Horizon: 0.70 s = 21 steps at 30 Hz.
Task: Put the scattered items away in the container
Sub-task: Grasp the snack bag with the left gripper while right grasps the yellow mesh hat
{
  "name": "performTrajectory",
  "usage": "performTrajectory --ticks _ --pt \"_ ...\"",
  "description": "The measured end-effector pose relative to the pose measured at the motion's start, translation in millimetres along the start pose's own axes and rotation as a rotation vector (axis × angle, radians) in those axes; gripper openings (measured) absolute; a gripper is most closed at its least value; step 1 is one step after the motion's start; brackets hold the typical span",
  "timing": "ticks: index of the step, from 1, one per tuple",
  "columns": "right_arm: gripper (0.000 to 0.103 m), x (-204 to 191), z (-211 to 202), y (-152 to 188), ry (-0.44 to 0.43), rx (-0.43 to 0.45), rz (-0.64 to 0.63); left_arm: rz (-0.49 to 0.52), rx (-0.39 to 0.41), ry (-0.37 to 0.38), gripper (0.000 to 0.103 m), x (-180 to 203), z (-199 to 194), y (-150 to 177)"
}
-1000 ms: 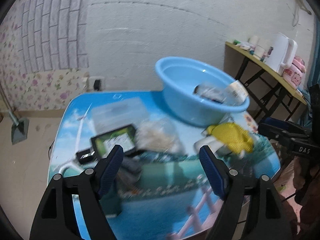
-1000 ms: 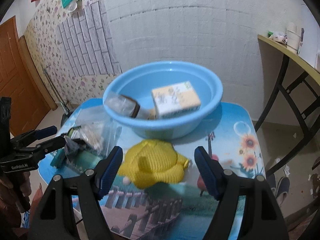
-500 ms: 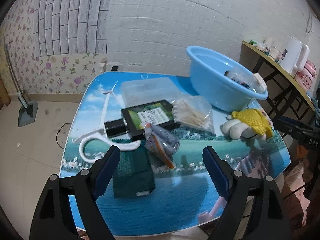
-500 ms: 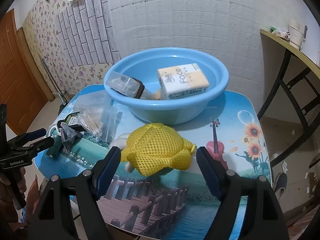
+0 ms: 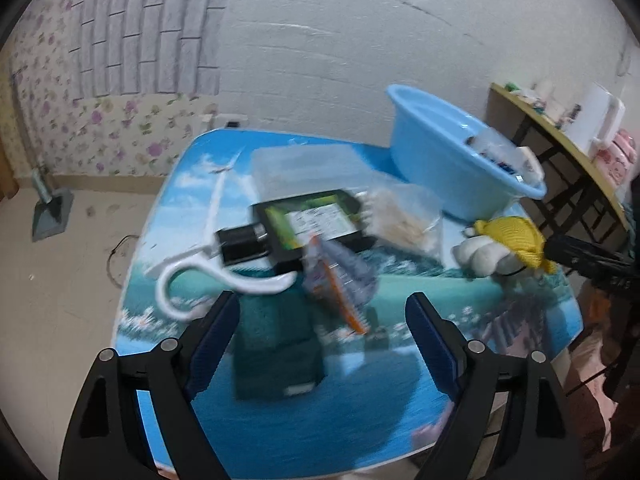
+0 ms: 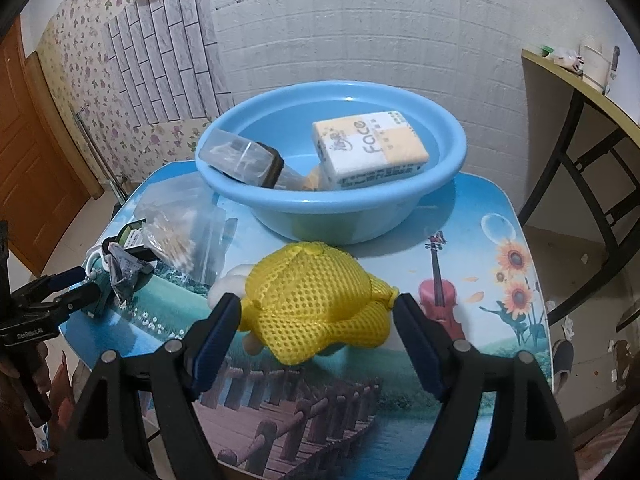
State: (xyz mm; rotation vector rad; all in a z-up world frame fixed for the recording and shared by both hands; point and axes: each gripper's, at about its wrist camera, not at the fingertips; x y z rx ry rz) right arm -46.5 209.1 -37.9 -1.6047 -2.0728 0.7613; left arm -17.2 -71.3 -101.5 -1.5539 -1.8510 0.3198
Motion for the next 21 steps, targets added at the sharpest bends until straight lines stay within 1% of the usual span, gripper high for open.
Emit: performTrajectory --ticks 1,3,4,6,9,11,13,18,21 --pt "0.084 0 1 -1 -0.001 -0.001 0.001 0.016 -0.005 0.009 0.085 5 3 -1" --pt "0.085 -2 4 -3 -0.005 -0.007 -0.004 0.037 -0.014 0.0 0.083 12 10 -1" --pt "0.085 -3 6 -4 -0.005 -0.01 -0.009 0.045 -0.02 0.001 0.077 15 13 -2" --pt "0.085 -3 9 -4 -0.004 -0.012 -0.017 0.055 -0.038 0.002 0.07 19 21 -3" --pt "0.086 -5 12 -4 -0.004 -0.007 -0.037 0.07 -0.047 -0.001 0.07 23 29 -5" --pt "0.09 -7 16 -5 0.003 -0.015 -0.052 0.077 -0.054 -0.005 0.07 25 34 -6" --pt "0.092 -7 20 -4 0.006 -0.022 -0.055 0.086 -0.058 -0.009 0.07 27 38 -7" --pt "0.093 -9 32 -4 -0.004 -0.042 -0.07 0.106 -0.074 -0.025 0.07 30 49 -6" --pt "0.093 -11 38 -3 0.006 -0.054 -0.083 0.12 -0.073 -0.035 0.07 31 51 -4"
Point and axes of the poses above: each gripper's, at about its wrist camera, not at the fingertips, and z roughly the way its jaws point, x to its right, y to its underside, and after that the axes turned 10 degrees about -z, right-handed
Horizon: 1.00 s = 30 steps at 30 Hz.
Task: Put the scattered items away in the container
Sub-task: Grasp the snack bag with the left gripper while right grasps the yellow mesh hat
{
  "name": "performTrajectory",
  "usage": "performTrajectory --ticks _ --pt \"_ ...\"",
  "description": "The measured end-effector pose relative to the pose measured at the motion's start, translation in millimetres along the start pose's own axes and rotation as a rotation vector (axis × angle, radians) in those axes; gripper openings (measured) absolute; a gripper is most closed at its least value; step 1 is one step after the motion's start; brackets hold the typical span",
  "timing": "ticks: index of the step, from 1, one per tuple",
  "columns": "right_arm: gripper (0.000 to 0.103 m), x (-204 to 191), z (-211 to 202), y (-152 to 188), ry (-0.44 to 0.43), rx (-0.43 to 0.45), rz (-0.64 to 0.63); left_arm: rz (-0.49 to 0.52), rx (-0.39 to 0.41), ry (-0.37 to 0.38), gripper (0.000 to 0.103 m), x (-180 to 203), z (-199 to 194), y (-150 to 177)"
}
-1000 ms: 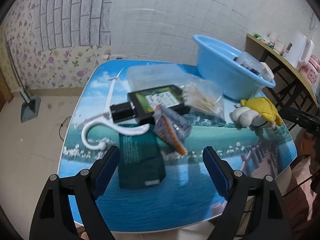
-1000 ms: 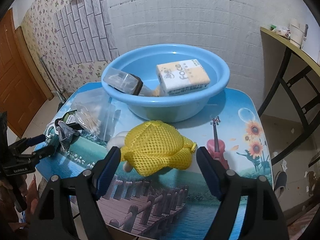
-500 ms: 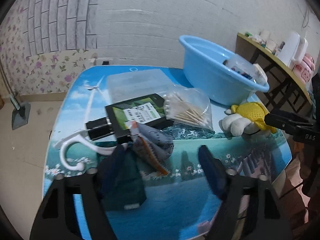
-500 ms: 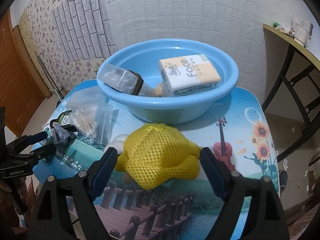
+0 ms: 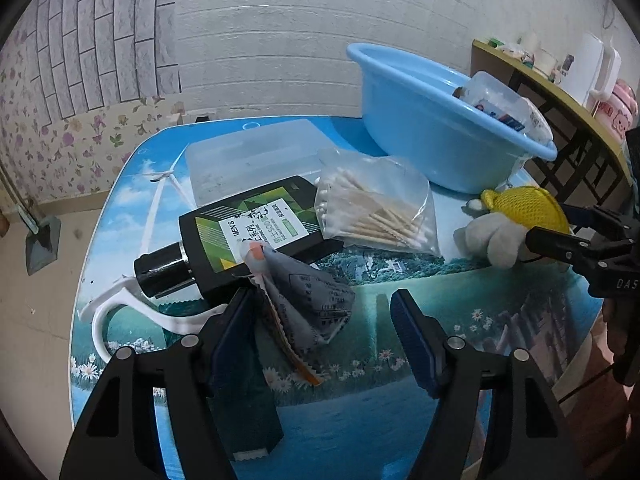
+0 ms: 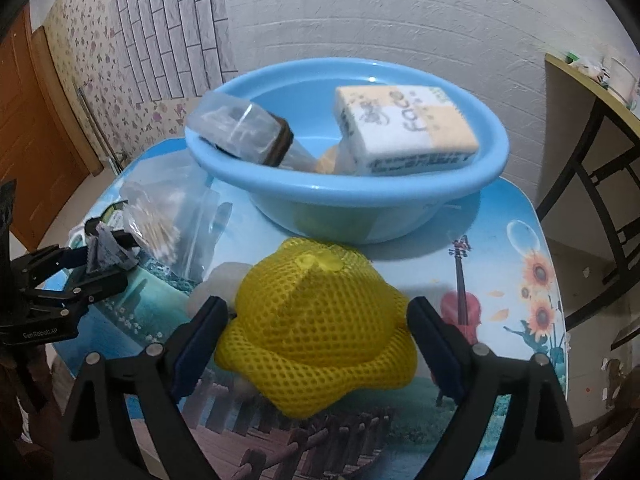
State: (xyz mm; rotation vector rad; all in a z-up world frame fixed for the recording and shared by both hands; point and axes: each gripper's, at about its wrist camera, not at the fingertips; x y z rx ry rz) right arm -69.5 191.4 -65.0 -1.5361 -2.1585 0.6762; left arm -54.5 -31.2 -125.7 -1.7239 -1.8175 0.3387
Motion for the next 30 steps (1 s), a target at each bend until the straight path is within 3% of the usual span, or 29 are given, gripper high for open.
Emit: performTrajectory --ticks 2,3,4,9,13,30 --pt "0.093 1 3 1 -0.015 -0.006 0.005 0.011 0.003 -0.012 0.062 0 0 0" --pt "0.093 1 4 1 -0.024 -0.01 0.009 0.018 0.005 -0.019 0.049 1 0 0" --pt "0.093 1 6 2 -0.032 -0.017 0.012 0.022 0.003 -0.015 0.048 1 0 0" --pt "0.091 0 7 5 -0.024 -0.029 -0.002 0.032 -0.001 0.003 0.044 2 -2 0" --pt "0.078 3 4 7 -0.061 -0.019 0.019 0.032 -0.003 0.013 0.043 4 -4 1" --pt "0.074 1 -33 12 -0.096 0.06 0.016 0.045 0.048 0.033 0.042 19 -35 5"
Point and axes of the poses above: each gripper's, at about its wrist camera, not at the fingertips, and z roughly the way its jaws point, x to its right, y to its underside, and after that the axes turned 10 degrees about -z, right-handed
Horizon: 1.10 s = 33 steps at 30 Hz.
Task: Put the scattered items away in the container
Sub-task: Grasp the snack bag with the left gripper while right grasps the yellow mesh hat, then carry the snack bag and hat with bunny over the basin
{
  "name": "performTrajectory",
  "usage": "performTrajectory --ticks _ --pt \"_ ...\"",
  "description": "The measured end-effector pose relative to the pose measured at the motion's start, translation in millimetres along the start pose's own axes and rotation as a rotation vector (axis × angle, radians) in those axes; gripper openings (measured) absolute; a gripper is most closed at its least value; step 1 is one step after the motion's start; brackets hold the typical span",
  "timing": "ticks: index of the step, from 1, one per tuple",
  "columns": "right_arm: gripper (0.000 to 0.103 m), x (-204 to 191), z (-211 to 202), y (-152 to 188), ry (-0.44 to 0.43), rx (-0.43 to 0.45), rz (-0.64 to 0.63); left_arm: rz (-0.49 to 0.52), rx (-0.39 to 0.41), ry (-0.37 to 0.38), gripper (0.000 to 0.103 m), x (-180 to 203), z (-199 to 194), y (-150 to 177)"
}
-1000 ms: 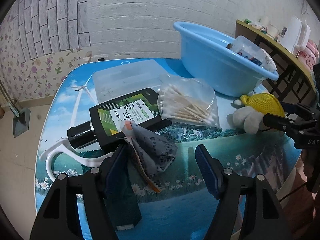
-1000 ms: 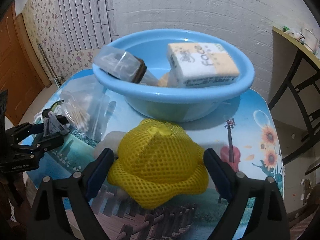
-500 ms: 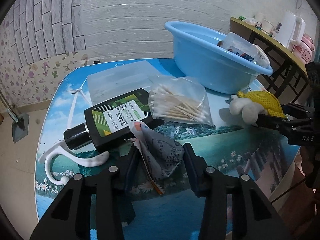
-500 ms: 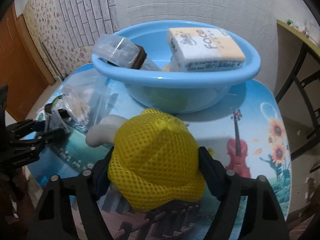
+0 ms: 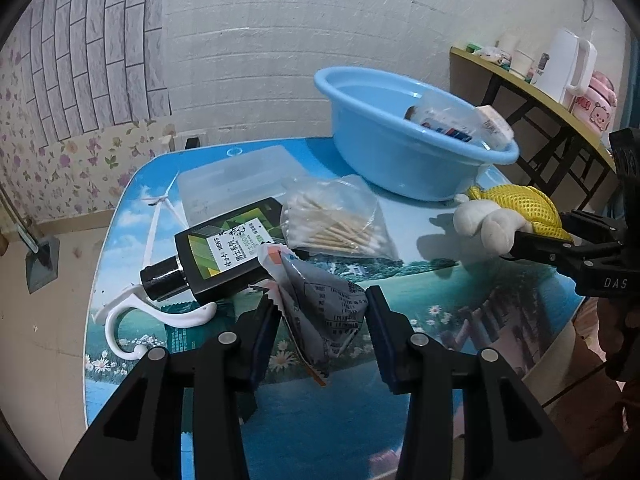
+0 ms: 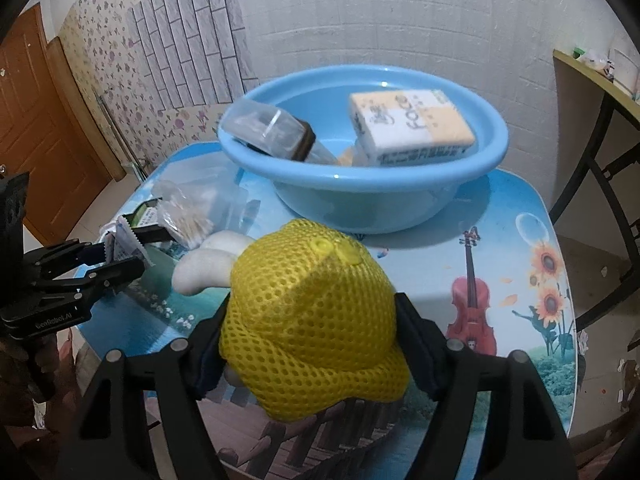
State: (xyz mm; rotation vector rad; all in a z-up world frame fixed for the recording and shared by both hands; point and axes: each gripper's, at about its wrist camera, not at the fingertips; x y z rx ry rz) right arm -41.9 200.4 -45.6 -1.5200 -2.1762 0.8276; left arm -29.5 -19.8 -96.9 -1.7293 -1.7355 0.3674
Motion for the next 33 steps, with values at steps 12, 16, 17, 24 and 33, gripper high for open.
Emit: performTrajectory --ticks 12,16,17,24,33 --pt "0.074 -10 -29 0 -0.025 0.06 -0.011 -0.005 0.051 0.042 0.042 13 -28 0" --pt "0.073 -11 -39 -1 -0.024 0.094 0.002 0.002 0.072 0.046 0.042 17 -37 -2" --pt "0.073 -12 -45 -1 -0.022 0.114 0.001 0.002 0.078 0.049 0.042 18 -40 -3" --pt "0.073 -14 -62 -8 -0.006 0.163 -0.014 0.009 0.116 0.068 0.042 28 -52 -15" --pt "0.073 0 -67 -20 0.047 0.176 0.001 0.044 0.146 0.088 0.042 45 -52 -37"
Point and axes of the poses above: each gripper's, at about its wrist camera, not at the fingertips, and z roughly the way its jaws point, x to its right, y to its underside, and after that the axes turned 10 degrees about -z, right-handed
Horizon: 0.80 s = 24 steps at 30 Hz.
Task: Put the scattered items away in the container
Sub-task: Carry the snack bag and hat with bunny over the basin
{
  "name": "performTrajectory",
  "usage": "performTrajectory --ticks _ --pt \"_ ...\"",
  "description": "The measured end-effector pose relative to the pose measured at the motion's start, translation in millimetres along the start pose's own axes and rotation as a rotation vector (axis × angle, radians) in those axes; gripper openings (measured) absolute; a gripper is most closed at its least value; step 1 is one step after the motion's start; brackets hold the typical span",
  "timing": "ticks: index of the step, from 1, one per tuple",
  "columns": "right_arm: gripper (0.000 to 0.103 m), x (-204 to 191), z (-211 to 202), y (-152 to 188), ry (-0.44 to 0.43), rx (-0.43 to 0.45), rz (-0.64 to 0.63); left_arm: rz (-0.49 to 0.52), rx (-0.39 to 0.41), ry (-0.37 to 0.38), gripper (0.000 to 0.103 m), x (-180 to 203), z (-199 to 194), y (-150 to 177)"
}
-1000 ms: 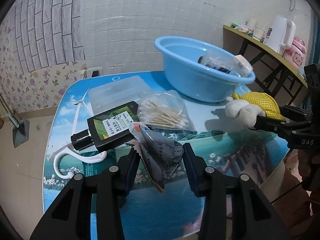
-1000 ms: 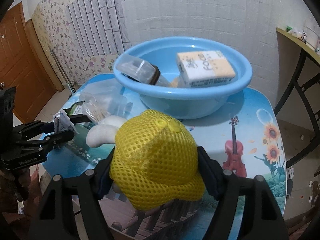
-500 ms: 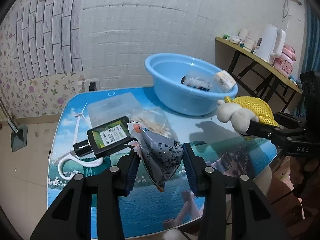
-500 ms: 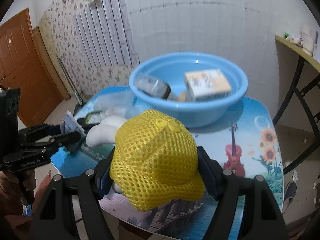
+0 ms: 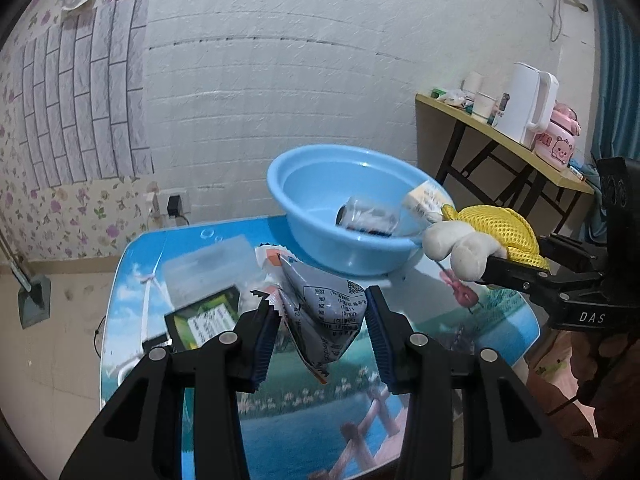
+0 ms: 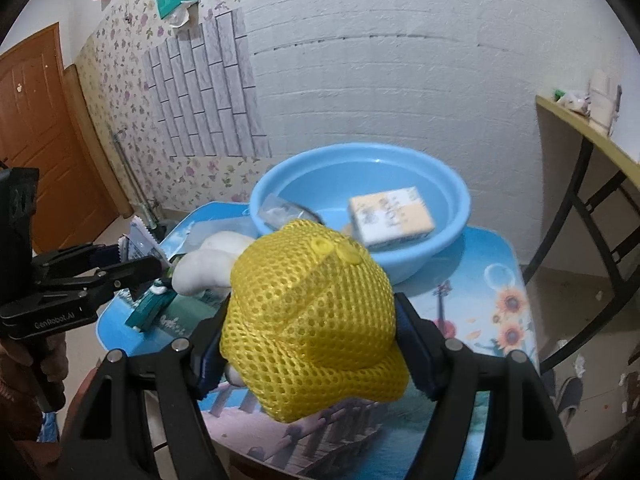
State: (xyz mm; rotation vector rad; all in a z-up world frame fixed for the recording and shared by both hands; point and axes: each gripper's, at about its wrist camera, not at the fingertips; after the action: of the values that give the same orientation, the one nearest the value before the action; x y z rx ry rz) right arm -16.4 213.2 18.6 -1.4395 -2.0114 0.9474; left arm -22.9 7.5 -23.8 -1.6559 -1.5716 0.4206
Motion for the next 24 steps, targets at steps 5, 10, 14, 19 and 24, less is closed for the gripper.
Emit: performTrajectory --ticks 5,10,14,19,24 --pt "0.073 15 1 -10 0.008 0.017 0.034 0.009 0.009 0.014 0.042 8 7 -16" --pt "0.073 26 3 -26 0.012 0.022 0.034 0.011 0.01 0.016 0.042 12 14 -33" --pt "0.073 38 7 -42 0.016 0.027 0.04 0.004 0.013 0.016 0.042 15 24 -51" --pt "0.073 53 21 -59 0.014 0.018 0.043 -0.002 0.002 0.019 0.042 18 42 -69" --pt "0.073 71 41 -71 0.004 -0.006 0.066 0.019 -0.022 0.043 0.042 26 62 -84"
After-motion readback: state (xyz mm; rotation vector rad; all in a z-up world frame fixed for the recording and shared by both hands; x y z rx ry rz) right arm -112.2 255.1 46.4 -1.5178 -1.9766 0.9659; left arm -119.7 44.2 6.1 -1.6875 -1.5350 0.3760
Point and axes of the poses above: each gripper's, at about its wrist camera, not at the fingertips, and z roughly the way its jaws point, x to its right, y to its underside, and after that the axes turned 10 degrees about -z, right-handed
